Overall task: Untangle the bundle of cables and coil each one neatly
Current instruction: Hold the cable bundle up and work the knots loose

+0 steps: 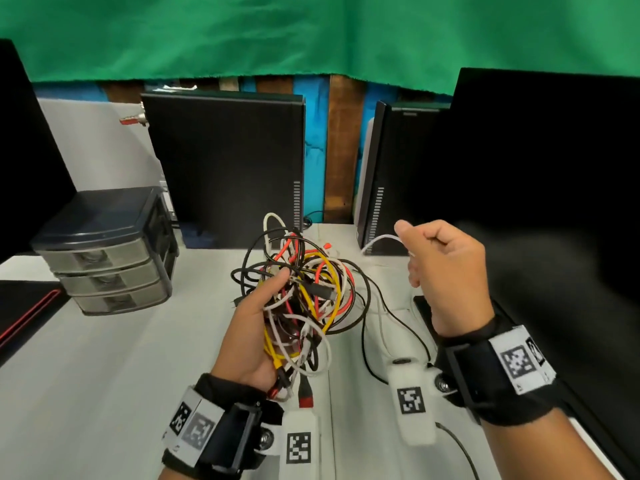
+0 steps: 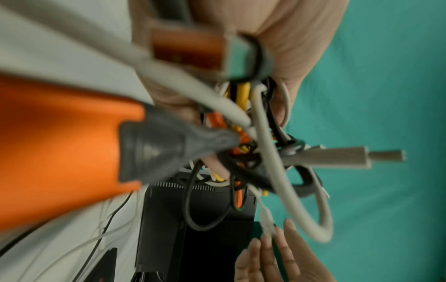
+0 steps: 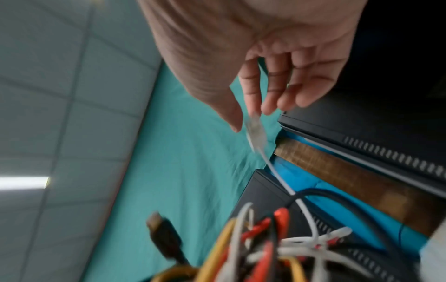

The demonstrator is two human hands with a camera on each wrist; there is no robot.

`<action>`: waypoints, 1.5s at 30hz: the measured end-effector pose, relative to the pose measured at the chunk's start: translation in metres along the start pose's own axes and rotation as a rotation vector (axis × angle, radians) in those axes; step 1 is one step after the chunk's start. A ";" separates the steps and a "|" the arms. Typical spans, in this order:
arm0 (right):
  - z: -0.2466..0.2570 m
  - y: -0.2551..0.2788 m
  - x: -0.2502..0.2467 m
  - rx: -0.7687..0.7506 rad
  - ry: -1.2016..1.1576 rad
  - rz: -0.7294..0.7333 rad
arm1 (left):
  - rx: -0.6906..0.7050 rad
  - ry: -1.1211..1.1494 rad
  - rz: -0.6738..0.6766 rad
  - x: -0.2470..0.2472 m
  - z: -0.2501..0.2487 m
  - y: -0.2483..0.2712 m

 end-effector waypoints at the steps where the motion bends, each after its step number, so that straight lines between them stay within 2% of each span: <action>1: -0.002 -0.001 0.000 -0.018 0.040 0.002 | -0.019 -0.006 -0.016 -0.001 0.003 0.000; 4: -0.003 0.000 0.006 -0.132 0.185 0.029 | -0.045 0.001 -0.026 -0.004 0.005 0.000; 7: 0.006 0.012 0.016 -0.381 0.389 0.018 | -0.035 0.019 -0.026 -0.005 0.000 0.000; 8: 0.007 0.016 0.020 -0.427 0.406 0.064 | -0.023 0.027 -0.028 -0.005 -0.003 0.001; 9: 0.006 0.020 0.026 -0.423 0.395 0.155 | -0.010 0.034 -0.036 -0.005 -0.003 0.002; 12: -0.002 0.036 0.047 -0.255 0.351 0.493 | 0.015 0.043 -0.057 -0.008 -0.003 0.005; 14: -0.006 0.042 0.054 -0.226 0.343 0.580 | 0.018 0.042 -0.067 -0.010 -0.002 0.005; 17: -0.007 0.044 0.056 -0.291 0.410 0.589 | 0.027 0.045 -0.088 -0.014 -0.002 0.003; 21: -0.005 0.045 0.056 -0.349 0.555 0.561 | 0.057 0.071 -0.022 -0.007 -0.002 0.003; 24: -0.003 0.045 0.053 -0.401 0.683 0.442 | 0.062 0.101 0.038 -0.002 0.005 0.004; 27: -0.001 0.042 0.044 -0.383 0.774 0.289 | 0.080 0.050 0.045 -0.006 0.013 0.002; 30: -0.002 0.041 0.037 -0.331 0.755 0.245 | 0.125 0.009 0.028 -0.010 0.015 -0.001; 34: -0.002 0.043 0.040 -0.393 0.681 0.258 | 0.165 -0.026 0.026 -0.010 0.019 -0.001; 37: 0.003 0.053 0.047 -0.560 0.778 0.226 | 0.150 0.000 -0.024 -0.017 0.024 0.000; 39: 0.002 0.061 0.053 -0.648 0.792 0.277 | 0.141 0.018 -0.045 -0.020 0.024 0.001; 41: -0.001 0.063 0.056 -0.679 0.820 0.331 | 0.151 -0.002 -0.060 -0.022 0.023 0.003; 45: 0.000 0.061 0.055 -0.696 0.815 0.337 | 0.159 -0.051 -0.086 -0.020 0.021 0.006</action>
Point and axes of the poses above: each hand's wrist, its own y-axis away from the middle knuckle, its own x-axis out of the palm, z = x × y, the point moved 5 cm from there along -y, towards the middle knuckle, and after that the axes turned 13 degrees about -y, right-handed, at the moved point
